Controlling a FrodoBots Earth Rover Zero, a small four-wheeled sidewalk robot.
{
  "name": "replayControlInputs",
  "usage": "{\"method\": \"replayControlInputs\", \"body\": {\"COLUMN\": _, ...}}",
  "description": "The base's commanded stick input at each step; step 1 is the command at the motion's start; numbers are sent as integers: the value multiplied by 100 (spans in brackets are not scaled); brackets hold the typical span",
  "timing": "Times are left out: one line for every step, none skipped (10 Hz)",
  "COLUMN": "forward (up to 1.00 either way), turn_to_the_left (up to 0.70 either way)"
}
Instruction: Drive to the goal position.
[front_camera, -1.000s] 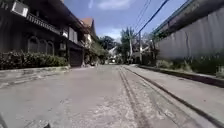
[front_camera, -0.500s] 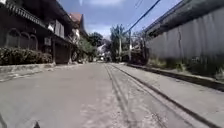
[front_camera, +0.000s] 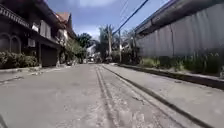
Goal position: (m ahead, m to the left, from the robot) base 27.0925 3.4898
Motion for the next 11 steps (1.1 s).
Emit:
{"method": "replayControlInputs", "body": {"forward": 100, "turn_to_the_left": -26}}
{"method": "replayControlInputs", "body": {"forward": 100, "turn_to_the_left": -26}}
{"method": "replayControlInputs", "body": {"forward": 100, "turn_to_the_left": -26}}
{"method": "replayControlInputs", "body": {"forward": 100, "turn_to_the_left": -26}}
{"method": "replayControlInputs", "body": {"forward": 100, "turn_to_the_left": -26}}
{"method": "replayControlInputs", "body": {"forward": 100, "turn_to_the_left": -25}}
{"method": "replayControlInputs", "body": {"forward": 100, "turn_to_the_left": -16}}
{"method": "replayControlInputs", "body": {"forward": 100, "turn_to_the_left": 15}}
{"method": "replayControlInputs", "body": {"forward": 100, "turn_to_the_left": 15}}
{"method": "replayControlInputs", "body": {"forward": 100, "turn_to_the_left": 15}}
{"method": "replayControlInputs", "body": {"forward": 100, "turn_to_the_left": 15}}
